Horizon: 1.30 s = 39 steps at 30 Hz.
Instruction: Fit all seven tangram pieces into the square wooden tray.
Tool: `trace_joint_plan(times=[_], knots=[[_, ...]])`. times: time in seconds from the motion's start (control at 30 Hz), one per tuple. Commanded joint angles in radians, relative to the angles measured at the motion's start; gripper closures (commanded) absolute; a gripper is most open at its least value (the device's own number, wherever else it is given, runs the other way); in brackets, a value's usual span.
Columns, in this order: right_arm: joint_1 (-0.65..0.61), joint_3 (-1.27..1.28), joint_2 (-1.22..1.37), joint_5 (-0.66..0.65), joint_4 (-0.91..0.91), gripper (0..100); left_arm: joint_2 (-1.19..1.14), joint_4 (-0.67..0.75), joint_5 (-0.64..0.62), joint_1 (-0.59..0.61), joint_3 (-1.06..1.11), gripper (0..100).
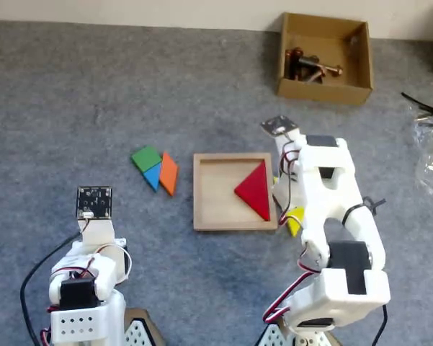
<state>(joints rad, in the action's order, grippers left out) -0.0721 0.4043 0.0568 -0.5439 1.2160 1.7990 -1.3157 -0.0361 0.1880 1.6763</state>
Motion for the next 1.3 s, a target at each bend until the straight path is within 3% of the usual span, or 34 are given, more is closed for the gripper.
trace_joint_plan(times=[0.0,0.33,0.83,1.27], knots=[[0.005,-0.048,-0.054,-0.005,-0.053,74.9,-0.007,-0.008,-0.002,0.008,0.021,100],[0.004,-0.045,-0.051,0.037,-0.07,69.5,-0.007,-0.008,-0.002,0.008,0.021,100],[-0.012,0.128,-0.053,0.034,-0.254,69.2,-0.007,-0.008,-0.002,0.008,0.021,100],[-0.008,0.154,-0.051,0.029,-0.268,69.5,-0.007,-0.008,-0.002,0.008,0.021,100]])
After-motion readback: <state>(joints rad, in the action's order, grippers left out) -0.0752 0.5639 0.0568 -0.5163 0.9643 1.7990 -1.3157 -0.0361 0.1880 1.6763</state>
